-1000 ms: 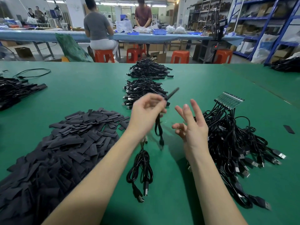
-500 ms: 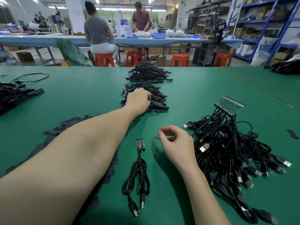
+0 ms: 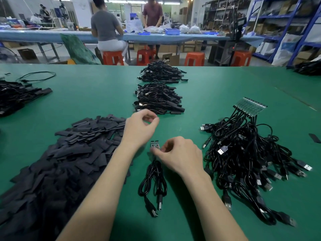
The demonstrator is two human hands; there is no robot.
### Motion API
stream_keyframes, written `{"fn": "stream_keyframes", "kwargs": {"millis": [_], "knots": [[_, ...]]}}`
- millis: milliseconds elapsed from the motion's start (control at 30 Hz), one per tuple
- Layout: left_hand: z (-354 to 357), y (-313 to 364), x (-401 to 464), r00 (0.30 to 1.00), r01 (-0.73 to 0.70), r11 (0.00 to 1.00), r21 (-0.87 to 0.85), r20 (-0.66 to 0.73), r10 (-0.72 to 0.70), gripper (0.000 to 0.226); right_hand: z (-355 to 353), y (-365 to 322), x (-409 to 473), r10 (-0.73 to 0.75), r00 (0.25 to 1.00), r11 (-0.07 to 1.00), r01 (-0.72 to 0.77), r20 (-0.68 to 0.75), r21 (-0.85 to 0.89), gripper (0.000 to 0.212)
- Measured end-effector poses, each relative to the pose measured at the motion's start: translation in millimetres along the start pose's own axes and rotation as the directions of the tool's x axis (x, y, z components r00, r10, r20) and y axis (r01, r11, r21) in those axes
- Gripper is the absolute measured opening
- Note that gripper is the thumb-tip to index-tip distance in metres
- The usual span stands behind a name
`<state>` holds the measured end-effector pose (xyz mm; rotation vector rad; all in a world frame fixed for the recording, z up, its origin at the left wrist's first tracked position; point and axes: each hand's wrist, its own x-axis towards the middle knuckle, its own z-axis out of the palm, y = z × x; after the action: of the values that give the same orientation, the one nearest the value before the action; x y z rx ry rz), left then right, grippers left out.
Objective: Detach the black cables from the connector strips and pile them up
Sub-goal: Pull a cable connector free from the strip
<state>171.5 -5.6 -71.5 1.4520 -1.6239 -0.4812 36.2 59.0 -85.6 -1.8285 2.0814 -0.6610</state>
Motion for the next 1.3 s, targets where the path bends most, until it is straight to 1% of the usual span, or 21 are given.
{"fn": "stream_keyframes", "kwargs": {"millis": [67,133,200,267,333,367,433,533,667,733,833,900,967,1033,1100,1133,1200,1300], "knots": [[-2.1,-4.8,-13.9,0.999,0.047,0.999,-0.025,0.007,-0.047,0.004,1.5,-7.7,-1.2,0.018,0.998,0.998,-0.015,0.058,-0.053,0.039],[-3.0,-7.9,-18.8,0.996,0.083,0.995,-0.05,0.028,-0.082,0.003,0.1,-11.3,-1.0,0.036,0.997,0.996,-0.031,0.068,-0.08,0.031],[-3.1,-10.0,-19.8,0.994,0.097,0.993,-0.068,0.053,-0.093,0.004,-2.6,-10.6,-0.2,0.051,0.999,0.998,-0.051,-0.006,-0.026,0.026],[-2.4,-11.5,-21.3,0.988,0.124,0.985,-0.123,0.11,-0.11,0.006,-4.7,-7.8,-0.4,0.049,0.988,0.997,-0.04,-0.145,0.063,0.024],[-0.5,-11.8,-24.9,0.962,0.218,0.931,-0.293,0.223,-0.156,0.011,-4.7,-3.9,-0.5,0.013,0.964,0.991,0.022,-0.264,0.129,0.024],[0.3,-11.4,-26.8,0.949,0.262,0.895,-0.362,0.266,-0.17,0.011,-4.4,-2.2,-0.3,-0.014,0.954,0.986,0.062,-0.298,0.152,0.024],[1.2,-10.5,-28.0,0.944,0.285,0.861,-0.421,0.281,-0.175,0.011,-4.1,2.4,0.5,-0.08,0.945,0.976,0.139,-0.317,0.168,0.023],[0.4,-9.7,-27.6,0.949,0.286,0.842,-0.458,0.259,-0.181,0.007,-4.7,9.7,2.5,-0.15,0.941,0.959,0.213,-0.303,0.185,0.022],[0.8,-9.6,-29.8,0.942,0.259,0.884,-0.39,0.304,-0.142,0.005,-4.9,16.8,7.8,-0.048,0.946,0.943,0.149,-0.321,0.298,0.032],[3.0,-8.9,-31.2,0.939,0.245,0.904,-0.35,0.318,-0.132,0.004,-4.9,19.9,10.0,-0.014,0.945,0.942,0.122,-0.326,0.314,0.03],[5.2,-6.8,-32.5,0.929,0.239,0.898,-0.37,0.356,-0.1,0.004,-5.9,24.1,10.3,-0.038,0.958,0.938,0.132,-0.285,0.32,0.02],[2.8,-5.8,-32.8,0.916,0.23,0.899,-0.371,0.394,-0.072,0.007,-6.5,24.4,10.2,-0.044,0.963,0.917,0.144,-0.265,0.371,0.019],[-0.2,-6.0,-31.9,0.912,0.207,0.902,-0.379,0.408,-0.038,0.009,-6.5,23.7,10.9,-0.018,0.965,0.879,0.139,-0.26,0.456,0.021],[-1.9,-6.6,-30.4,0.915,0.177,0.914,-0.365,0.402,-0.017,0.012,-6.2,24.1,13.1,0.011,0.969,0.817,0.134,-0.247,0.561,0.019],[-2.5,-5.5,-30.3,0.914,0.164,0.918,-0.36,0.405,-0.004,0.013,-6.9,25.2,15.1,0.013,0.973,0.775,0.134,-0.228,0.617,0.015],[-2.5,-4.7,-30.3,0.915,0.168,0.914,-0.37,0.404,-0.005,0.01,-7.1,26.1,16.0,0.011,0.977,0.758,0.131,-0.213,0.639,0.013],[-4.0,-1.7,-31.1,0.921,0.211,0.891,-0.402,0.388,-0.043,0.003,-7.5,27.5,16.7,0.006,0.985,0.715,0.116,-0.172,0.689,0.013],[-4.8,1.8,-32.5,0.921,0.316,0.807,-0.498,0.365,-0.135,0.005,-9.3,25.8,15.0,-0.022,0.995,0.636,0.091,-0.1,0.767,0.013]]}}
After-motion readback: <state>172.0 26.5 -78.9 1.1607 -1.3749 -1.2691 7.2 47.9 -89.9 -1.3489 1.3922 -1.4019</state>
